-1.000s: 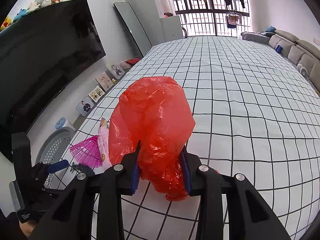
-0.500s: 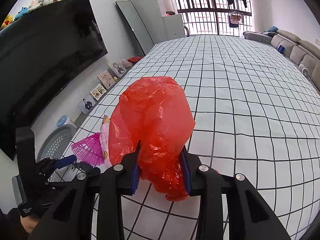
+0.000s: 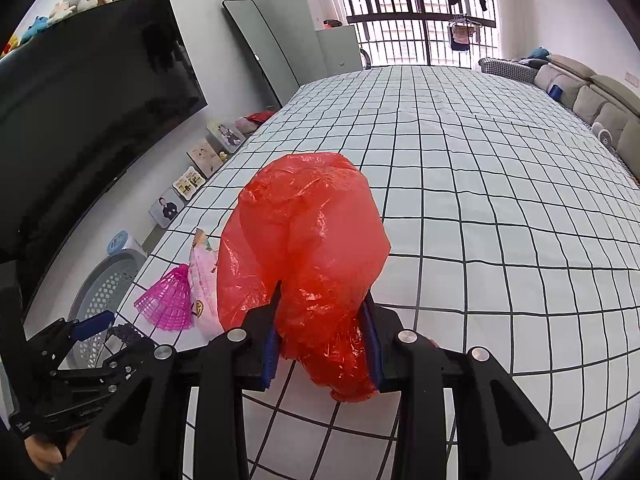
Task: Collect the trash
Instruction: 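Carry the red bag and toy fish over the grey basket and open both tools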
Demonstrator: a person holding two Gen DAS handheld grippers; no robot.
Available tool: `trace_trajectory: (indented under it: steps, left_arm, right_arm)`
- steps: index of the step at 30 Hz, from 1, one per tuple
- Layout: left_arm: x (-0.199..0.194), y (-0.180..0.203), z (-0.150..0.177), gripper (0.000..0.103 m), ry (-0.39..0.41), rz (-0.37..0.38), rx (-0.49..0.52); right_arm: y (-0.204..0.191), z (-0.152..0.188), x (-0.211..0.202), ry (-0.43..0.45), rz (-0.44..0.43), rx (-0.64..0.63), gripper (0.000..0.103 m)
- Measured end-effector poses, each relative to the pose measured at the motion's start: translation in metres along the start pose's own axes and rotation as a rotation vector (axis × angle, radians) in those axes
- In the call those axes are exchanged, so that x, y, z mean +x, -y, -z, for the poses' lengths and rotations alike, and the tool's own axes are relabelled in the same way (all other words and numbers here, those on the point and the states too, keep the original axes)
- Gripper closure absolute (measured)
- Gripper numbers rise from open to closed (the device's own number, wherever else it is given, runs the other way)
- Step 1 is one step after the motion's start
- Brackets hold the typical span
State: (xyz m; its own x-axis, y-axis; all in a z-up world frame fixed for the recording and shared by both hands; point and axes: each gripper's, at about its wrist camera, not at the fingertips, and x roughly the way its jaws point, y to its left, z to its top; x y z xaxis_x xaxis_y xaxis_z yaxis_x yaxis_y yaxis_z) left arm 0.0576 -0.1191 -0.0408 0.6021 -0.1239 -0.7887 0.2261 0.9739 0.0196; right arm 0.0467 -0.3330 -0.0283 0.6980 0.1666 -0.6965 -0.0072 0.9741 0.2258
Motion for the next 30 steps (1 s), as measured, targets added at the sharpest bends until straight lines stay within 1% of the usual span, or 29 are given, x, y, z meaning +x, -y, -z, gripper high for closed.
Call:
trace_trajectory:
  steps: [4,8,12,17,22,30]
  left_arm:
    - [-0.017,-0.007,0.000,0.027,0.038,0.003,0.001]
    - [-0.030,-0.013,0.001,0.027,0.064,0.015,0.001]
    - [-0.040,-0.022,-0.001,0.027,0.087,0.036,-0.004]
    - [-0.053,-0.038,0.003,0.027,0.121,0.048,-0.009]
    - [-0.059,-0.060,0.009,0.027,0.134,0.037,-0.021]
    - [-0.061,-0.112,0.021,0.027,0.140,-0.018,-0.066]
  right_arm:
    - [-0.002,0.006,-0.014,0.030,0.008,-0.002,0.070]
    - [-0.005,0.015,-0.030,0.034,0.011,0.012,0.070]
    - [-0.018,0.019,-0.049,0.049,0.023,-0.003,0.070]
    - [-0.045,0.026,-0.068,0.066,-0.001,-0.033,0.070]
    - [-0.084,0.031,-0.064,0.045,-0.050,-0.078,0.070]
    - [-0.159,0.036,-0.029,-0.034,-0.153,-0.153,0.070]
